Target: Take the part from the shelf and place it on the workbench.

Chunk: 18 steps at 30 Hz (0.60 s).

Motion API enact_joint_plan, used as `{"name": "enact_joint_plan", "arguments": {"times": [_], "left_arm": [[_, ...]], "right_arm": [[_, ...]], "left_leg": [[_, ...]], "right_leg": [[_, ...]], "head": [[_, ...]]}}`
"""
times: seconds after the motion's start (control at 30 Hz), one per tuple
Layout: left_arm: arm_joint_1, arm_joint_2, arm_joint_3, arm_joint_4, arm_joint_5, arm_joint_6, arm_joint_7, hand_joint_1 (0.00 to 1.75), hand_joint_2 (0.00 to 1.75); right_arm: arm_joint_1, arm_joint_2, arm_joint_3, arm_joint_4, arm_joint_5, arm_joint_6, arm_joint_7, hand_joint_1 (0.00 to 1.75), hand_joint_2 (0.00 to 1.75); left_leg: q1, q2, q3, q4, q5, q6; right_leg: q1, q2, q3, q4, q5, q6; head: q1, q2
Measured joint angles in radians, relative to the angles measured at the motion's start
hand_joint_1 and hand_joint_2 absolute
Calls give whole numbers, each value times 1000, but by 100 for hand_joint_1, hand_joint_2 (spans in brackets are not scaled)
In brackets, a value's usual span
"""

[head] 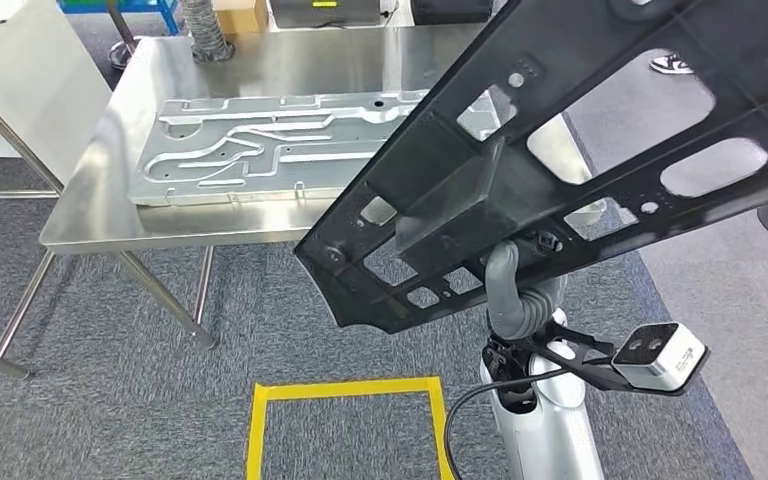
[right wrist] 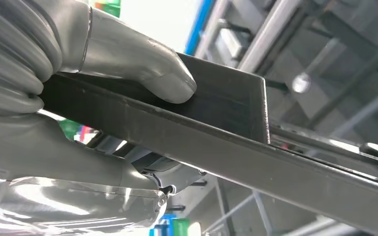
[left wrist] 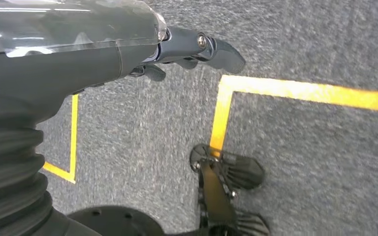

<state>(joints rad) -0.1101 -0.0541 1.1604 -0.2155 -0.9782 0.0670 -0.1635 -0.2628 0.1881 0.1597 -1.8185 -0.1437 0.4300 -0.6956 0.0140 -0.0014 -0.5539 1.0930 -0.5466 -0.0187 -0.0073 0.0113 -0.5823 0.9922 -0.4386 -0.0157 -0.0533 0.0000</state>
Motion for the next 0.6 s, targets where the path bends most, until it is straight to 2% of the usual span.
{"name": "enact_joint_plan", "arguments": {"times": [0.07,0.1,0.13,0.17,0.23,0.27,0.3,0.4,0.47,0.53,0.6], "left_arm": [[0,0,0,0,0,0,0,0,175],[1,0,0,0,0,0,0,0,175],[2,0,0,0,0,0,1,0,175],[2,1,0,0,0,0,1,0,175],[2,1,0,0,1,1,1,0,175],[2,2,0,0,2,1,1,0,175],[2,2,0,0,2,1,1,0,175],[2,2,0,0,4,2,0,0,175],[3,1,0,0,5,1,-1,0,175],[2,1,0,0,7,1,-2,0,175],[3,1,0,0,10,-1,-3,0,175]], "right_arm": [[2,2,-2,0,1,0,0,175,175],[5,2,-3,0,3,0,0,175,175],[6,2,-4,0,5,0,0,175,175],[7,2,-5,0,6,0,0,175,175],[8,2,-6,0,9,0,1,175,175],[7,3,-6,1,10,0,1,175,175],[6,3,-7,1,10,0,1,175,175],[6,3,-8,1,10,1,1,175,175],[3,3,-8,1,8,2,1,175,175],[1,3,-9,2,6,3,0,175,175],[2,3,-9,5,4,3,0,175,175]], "left_leg": [[1,0,-82,144,-52,-5],[1,0,-121,198,-61,-6],[1,0,-142,214,-47,-7],[1,0,-142,186,-10,-6],[1,-1,-99,54,85,1],[-1,-1,-75,-10,115,5],[-3,-2,-59,-50,128,10],[-6,-4,-46,-79,120,26],[-2,-5,-33,-87,115,38],[-1,-5,-20,-90,106,46],[-2,-4,-9,-90,95,49]], "right_leg": [[2,1,14,-1,-12,-6],[3,3,21,0,-19,-7],[4,4,29,0,-26,-7],[4,6,39,0,-33,-6],[4,7,62,1,-52,-1],[6,8,70,2,-60,4],[6,9,74,1,-66,9],[8,9,77,5,-68,27],[7,4,65,39,-82,37],[2,-2,4,144,-126,47],[0,-4,-84,269,-164,53]], "head": [[0,0],[0,0],[0,0],[0,0],[0,0],[0,0],[0,0],[0,0],[0,0],[0,0],[0,0]]}}
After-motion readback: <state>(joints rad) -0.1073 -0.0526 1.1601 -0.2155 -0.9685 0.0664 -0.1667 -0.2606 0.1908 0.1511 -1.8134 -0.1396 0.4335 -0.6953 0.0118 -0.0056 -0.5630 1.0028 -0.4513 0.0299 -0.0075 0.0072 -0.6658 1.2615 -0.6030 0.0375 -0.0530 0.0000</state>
